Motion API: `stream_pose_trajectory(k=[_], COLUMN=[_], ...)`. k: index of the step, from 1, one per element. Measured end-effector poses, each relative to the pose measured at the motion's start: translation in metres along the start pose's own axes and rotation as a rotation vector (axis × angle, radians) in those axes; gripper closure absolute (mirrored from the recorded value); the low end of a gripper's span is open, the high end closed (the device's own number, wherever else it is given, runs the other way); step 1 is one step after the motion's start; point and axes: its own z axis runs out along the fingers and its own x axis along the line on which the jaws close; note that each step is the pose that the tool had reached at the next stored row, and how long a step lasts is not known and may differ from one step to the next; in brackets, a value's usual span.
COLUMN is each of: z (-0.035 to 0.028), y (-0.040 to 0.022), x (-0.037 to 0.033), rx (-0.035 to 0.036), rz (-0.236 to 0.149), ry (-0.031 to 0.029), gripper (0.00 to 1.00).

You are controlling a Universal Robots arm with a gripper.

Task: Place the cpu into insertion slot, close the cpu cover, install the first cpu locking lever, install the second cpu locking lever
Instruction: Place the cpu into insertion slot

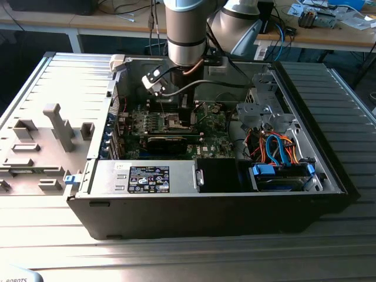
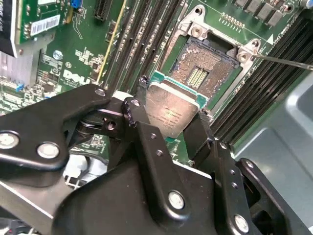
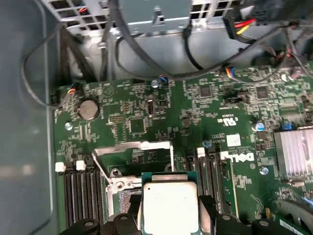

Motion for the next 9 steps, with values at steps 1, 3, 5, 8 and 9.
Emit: stream_pose_trajectory(k=[1, 3, 5, 8, 9], z=[0.0020, 0.0032, 0.0051, 0.0074, 0.0082], y=[-0.0019, -0.0036, -0.0071, -0.0111, -0.0131], x=[0.0023, 0.0035, 0.0054, 0.0072, 0.0079], rx=[0.0004, 0.0006, 0.0008, 0.0009, 0.0010], rz=[-0.036, -0.046, -0.059, -0.072, -0.075], ry=[0.0027, 0.0036, 0.0049, 0.0068, 0.0072], gripper=[0.45, 0.45, 0.45, 0.45, 0.45])
